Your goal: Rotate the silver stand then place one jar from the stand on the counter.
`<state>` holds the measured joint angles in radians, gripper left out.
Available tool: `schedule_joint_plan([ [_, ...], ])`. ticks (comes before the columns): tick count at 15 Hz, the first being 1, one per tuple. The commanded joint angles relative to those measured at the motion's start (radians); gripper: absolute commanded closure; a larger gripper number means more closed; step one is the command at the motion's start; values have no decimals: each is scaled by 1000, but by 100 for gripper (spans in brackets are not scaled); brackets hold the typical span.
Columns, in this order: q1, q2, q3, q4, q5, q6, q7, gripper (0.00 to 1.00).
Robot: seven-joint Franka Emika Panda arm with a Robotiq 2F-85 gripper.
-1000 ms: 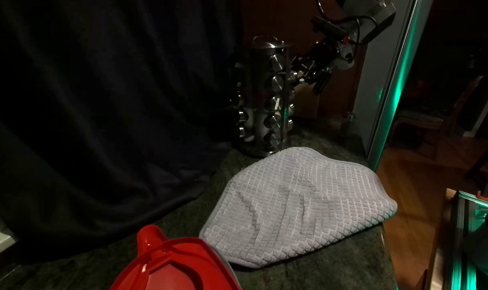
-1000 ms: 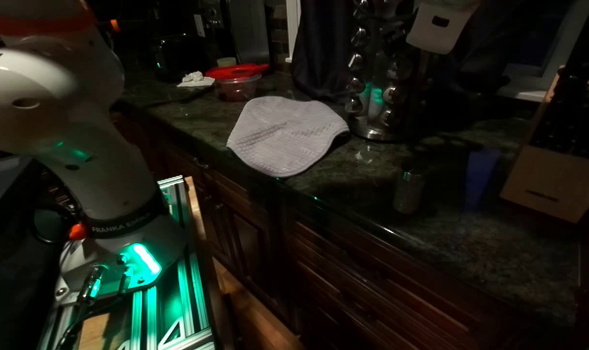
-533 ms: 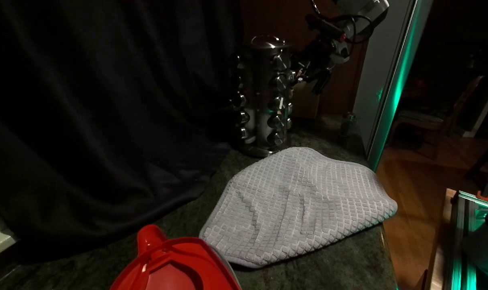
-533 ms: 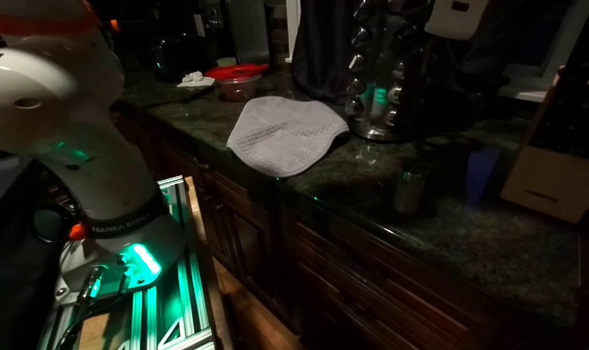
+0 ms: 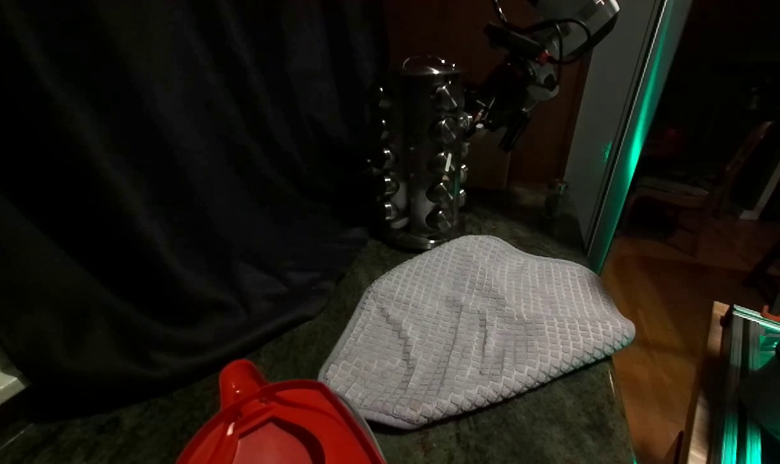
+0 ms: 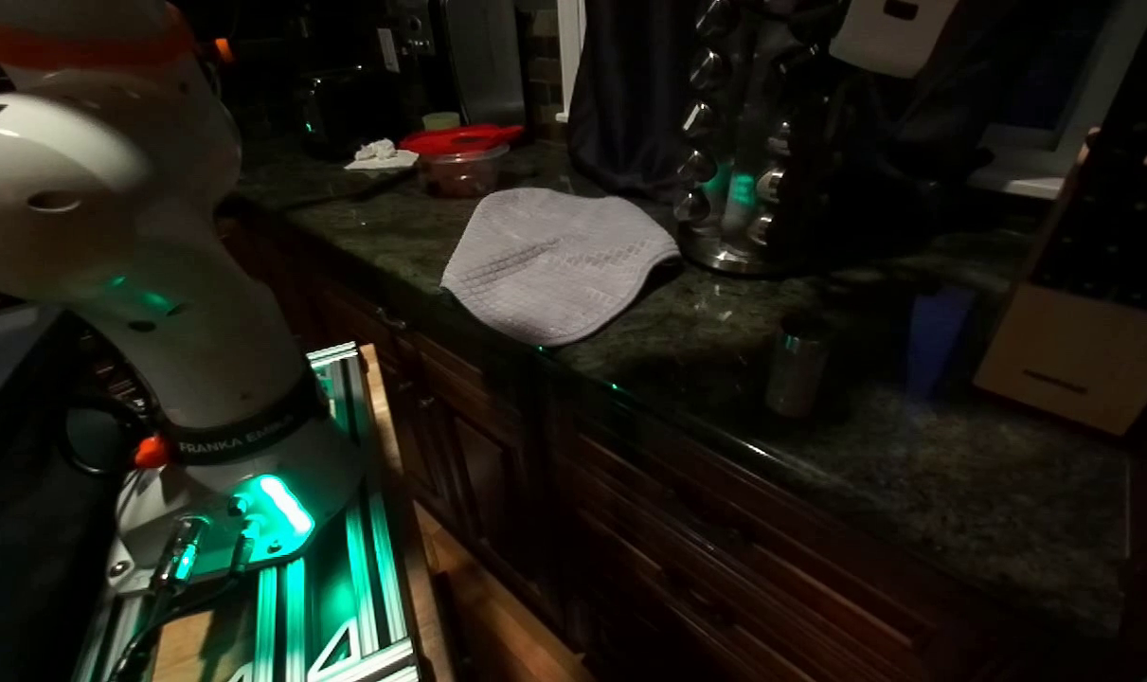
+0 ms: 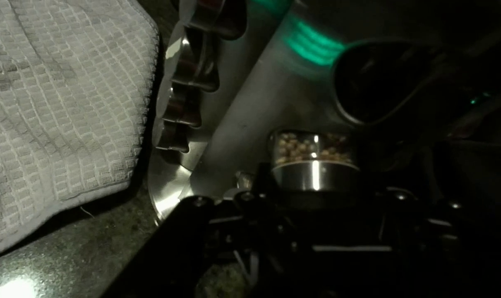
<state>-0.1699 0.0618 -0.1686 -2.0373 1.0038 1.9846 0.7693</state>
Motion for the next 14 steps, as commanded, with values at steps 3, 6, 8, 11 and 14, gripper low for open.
schedule_joint_plan([
  [3, 3, 8, -5, 12, -38, 60, 67, 75],
  [6, 5, 5, -2, 21, -61, 59, 50, 75],
  [8, 10, 1, 3, 25, -88, 62, 38, 75],
  [11, 18, -3, 10, 35, -131, 50, 22, 75],
  [14, 22, -10, 11, 42, -172, 56, 14, 75],
])
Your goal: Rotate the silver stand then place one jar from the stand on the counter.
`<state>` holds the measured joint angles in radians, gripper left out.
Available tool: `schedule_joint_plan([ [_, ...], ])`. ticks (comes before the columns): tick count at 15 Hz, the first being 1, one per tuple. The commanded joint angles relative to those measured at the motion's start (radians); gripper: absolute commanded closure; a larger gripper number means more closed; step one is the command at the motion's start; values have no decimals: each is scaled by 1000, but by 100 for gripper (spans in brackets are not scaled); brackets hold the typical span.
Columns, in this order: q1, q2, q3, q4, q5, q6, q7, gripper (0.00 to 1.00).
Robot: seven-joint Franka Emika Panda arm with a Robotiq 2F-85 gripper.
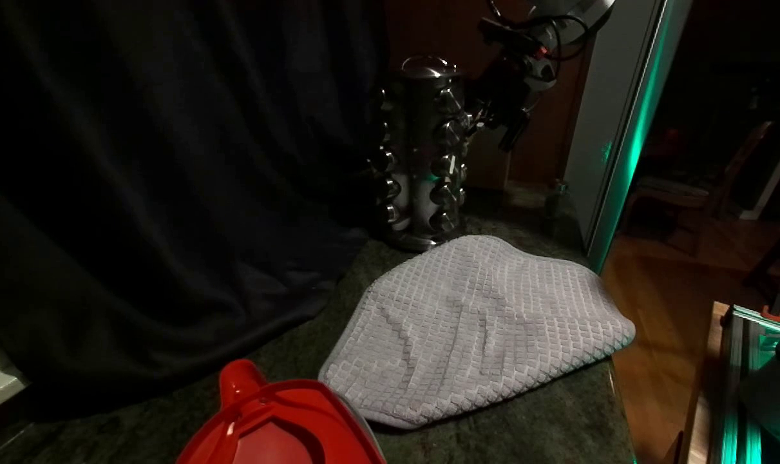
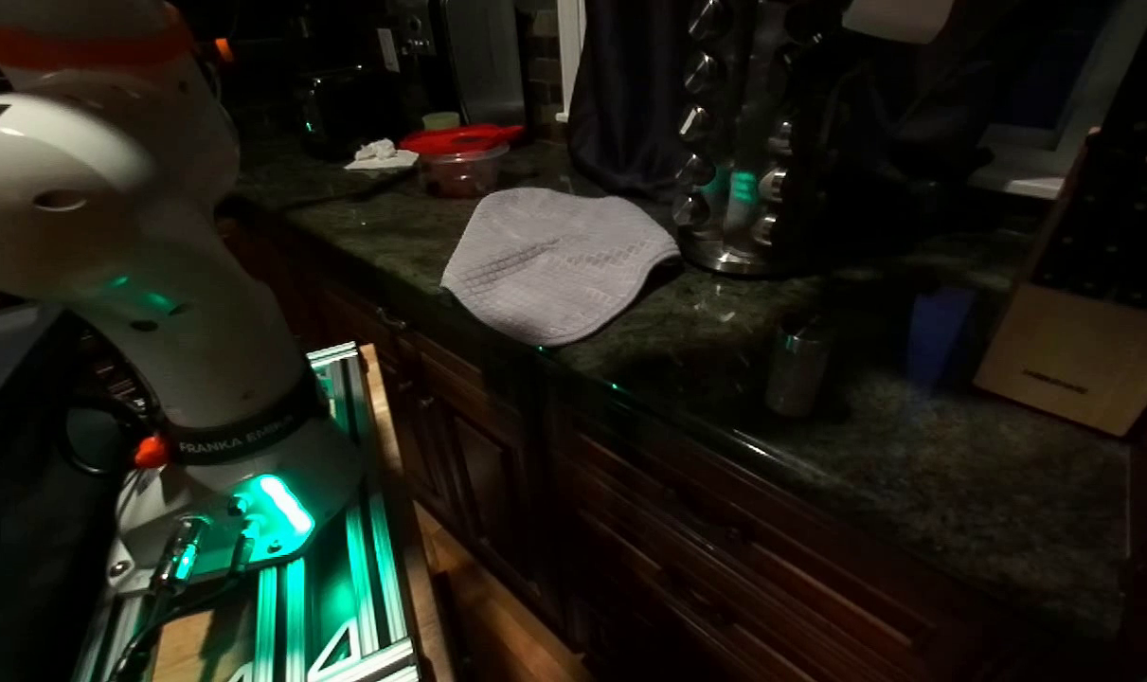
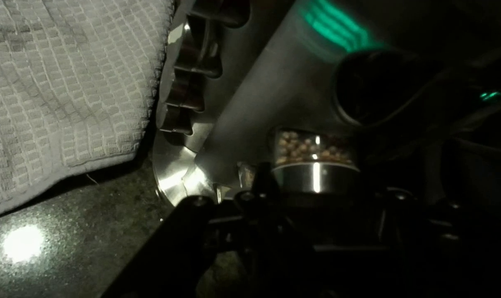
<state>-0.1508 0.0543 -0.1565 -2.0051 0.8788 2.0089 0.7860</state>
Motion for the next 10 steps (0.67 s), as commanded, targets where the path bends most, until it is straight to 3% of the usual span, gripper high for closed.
schedule_joint_plan([
  [1, 2, -3, -1, 12, -53, 35, -2, 75],
  [10, 0, -17, -5, -12, -49, 60, 82, 75],
])
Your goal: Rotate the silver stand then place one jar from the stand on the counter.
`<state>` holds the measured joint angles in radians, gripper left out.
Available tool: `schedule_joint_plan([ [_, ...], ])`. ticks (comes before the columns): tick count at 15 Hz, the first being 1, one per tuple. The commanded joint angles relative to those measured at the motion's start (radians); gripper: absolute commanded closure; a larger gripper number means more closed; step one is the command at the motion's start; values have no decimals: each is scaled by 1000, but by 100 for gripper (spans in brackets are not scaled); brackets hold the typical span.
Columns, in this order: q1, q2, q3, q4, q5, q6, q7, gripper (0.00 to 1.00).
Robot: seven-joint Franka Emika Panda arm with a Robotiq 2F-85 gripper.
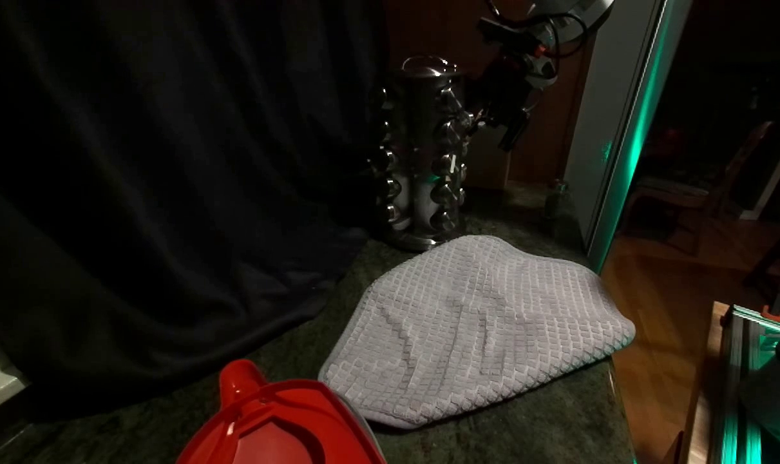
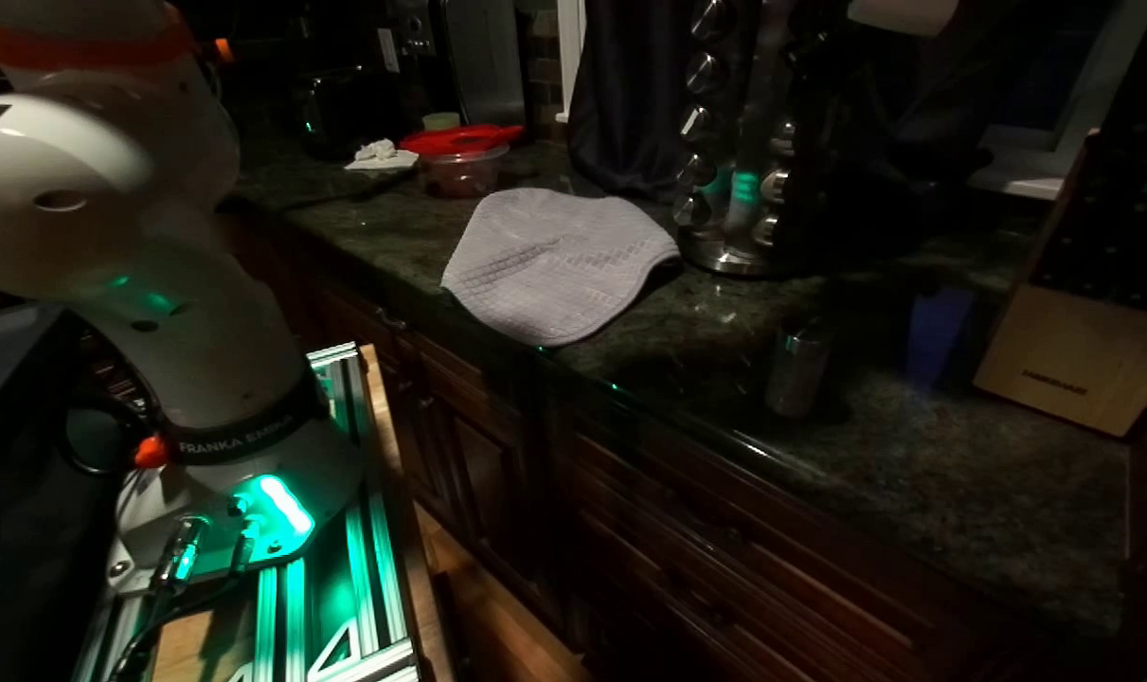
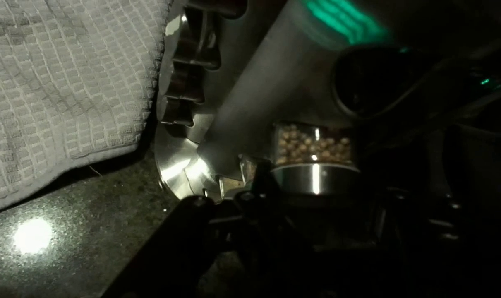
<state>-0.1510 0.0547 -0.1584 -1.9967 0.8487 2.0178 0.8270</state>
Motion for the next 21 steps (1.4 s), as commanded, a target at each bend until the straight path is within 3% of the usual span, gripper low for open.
schedule_joint_plan([
  [1, 1, -20, -3, -22, -26, 53, 36, 75],
  [12, 15, -16, 16, -16, -90, 118, -75, 75],
  [21, 10, -27, 13, -26, -101, 112, -34, 75],
])
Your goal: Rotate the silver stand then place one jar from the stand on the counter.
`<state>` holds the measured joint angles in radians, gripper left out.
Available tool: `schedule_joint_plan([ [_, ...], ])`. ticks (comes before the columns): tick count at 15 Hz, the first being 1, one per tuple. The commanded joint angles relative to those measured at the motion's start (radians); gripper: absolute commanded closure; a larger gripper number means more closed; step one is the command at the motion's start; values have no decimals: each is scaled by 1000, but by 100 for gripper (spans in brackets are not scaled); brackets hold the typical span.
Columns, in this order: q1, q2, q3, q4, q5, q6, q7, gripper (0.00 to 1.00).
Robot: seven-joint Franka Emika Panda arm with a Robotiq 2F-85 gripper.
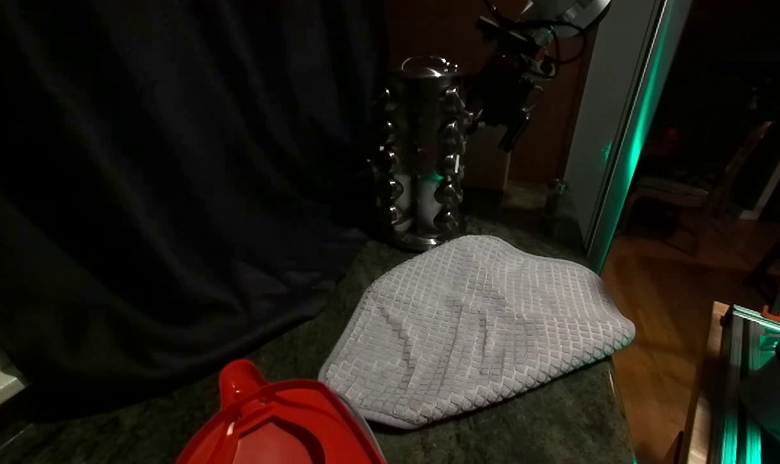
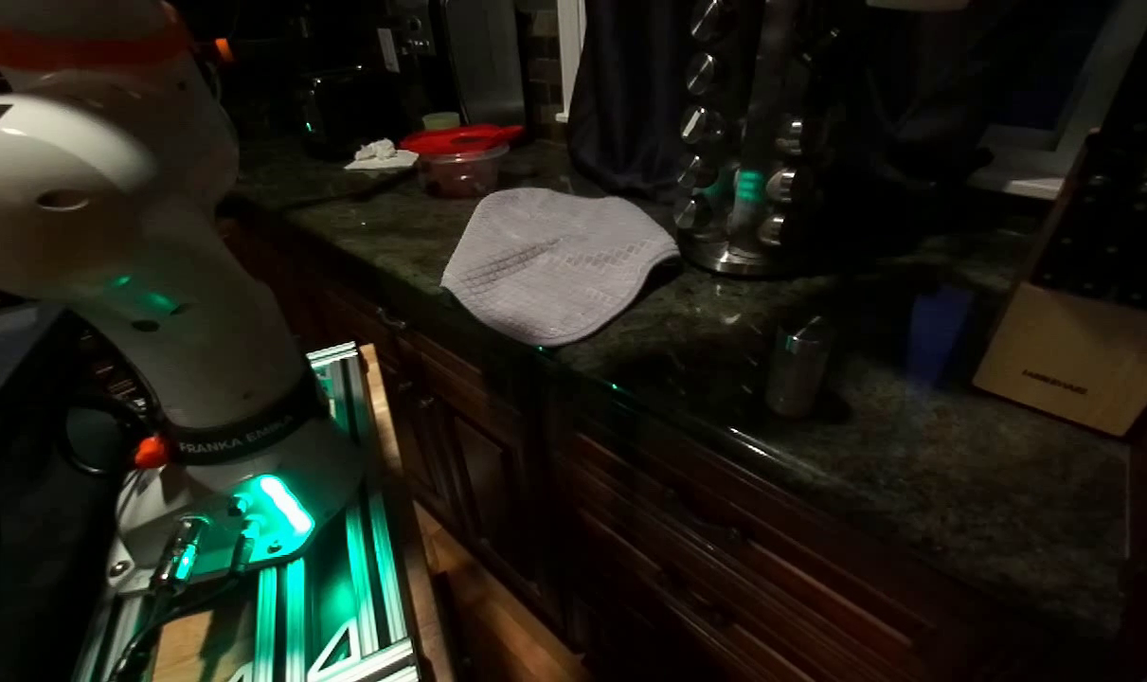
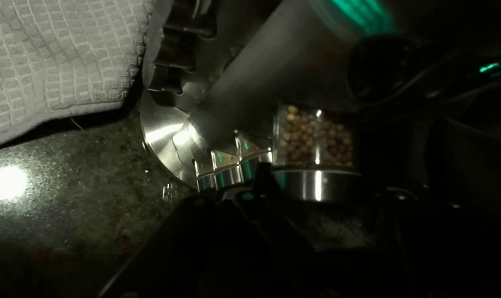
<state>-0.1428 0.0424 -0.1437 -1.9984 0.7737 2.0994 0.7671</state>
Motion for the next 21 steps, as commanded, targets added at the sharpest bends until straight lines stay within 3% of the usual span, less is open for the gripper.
schedule_joint_plan([
  [1, 3, -15, 0, -25, -25, 28, 20, 75],
  [6, 7, -14, 4, -26, -36, 31, 19, 71],
  [7, 8, -14, 5, -27, -38, 33, 20, 30],
  [11, 11, -10, 10, -29, -46, 29, 18, 2],
  [15, 15, -8, 15, -26, -46, 27, 19, 8],
  [16, 16, -10, 16, -25, -47, 29, 19, 3],
  [21, 20, -24, 17, -15, -50, 26, 13, 0],
])
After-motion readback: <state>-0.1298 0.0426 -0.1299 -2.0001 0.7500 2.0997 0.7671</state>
